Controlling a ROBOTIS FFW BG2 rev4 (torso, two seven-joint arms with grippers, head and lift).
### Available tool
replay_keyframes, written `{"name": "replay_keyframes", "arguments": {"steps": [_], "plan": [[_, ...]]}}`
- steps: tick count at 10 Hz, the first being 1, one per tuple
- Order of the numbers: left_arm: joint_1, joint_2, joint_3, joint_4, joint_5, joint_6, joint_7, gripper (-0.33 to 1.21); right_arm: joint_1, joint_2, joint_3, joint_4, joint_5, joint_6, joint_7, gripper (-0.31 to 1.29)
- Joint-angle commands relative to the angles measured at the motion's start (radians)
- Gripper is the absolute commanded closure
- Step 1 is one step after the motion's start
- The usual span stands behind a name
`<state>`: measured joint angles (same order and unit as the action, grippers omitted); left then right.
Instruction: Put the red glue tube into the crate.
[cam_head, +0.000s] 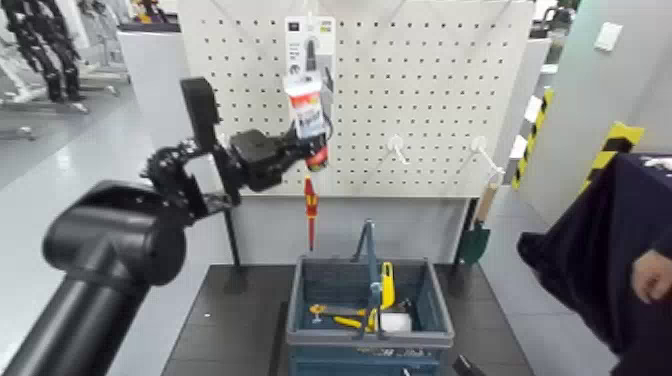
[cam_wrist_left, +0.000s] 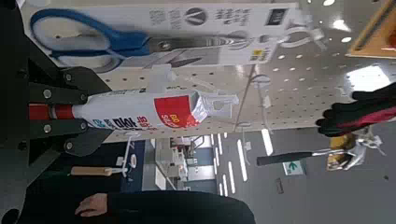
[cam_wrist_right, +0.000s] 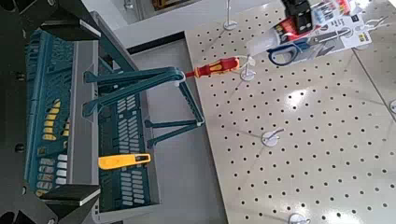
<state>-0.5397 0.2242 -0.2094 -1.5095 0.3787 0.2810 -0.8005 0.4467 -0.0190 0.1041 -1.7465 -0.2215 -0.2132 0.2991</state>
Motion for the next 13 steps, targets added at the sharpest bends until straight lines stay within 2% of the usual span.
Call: {"name": "replay_keyframes", "arguments": {"steps": [1, 6, 13], "plan": [[0.018, -0.012, -0.044, 0.086, 0.022, -0.011, -0.003, 1.18, -0.002, -0.003, 0.0, 0.004, -0.007, 0.0, 0.0, 0.14], [0.029, -0.019, -0.108, 0.247, 0.016, -0.025, -0.019, 1.18, -0.005, -0.001, 0.0, 0.008, -0.012, 0.0, 0.006, 0.14], [0.007, -0.045, -0.151, 0.474, 0.005, -0.062, -0.04, 1.18, -0.01, 0.001, 0.002, 0.015, -0.013, 0.0, 0.015, 0.14]]}}
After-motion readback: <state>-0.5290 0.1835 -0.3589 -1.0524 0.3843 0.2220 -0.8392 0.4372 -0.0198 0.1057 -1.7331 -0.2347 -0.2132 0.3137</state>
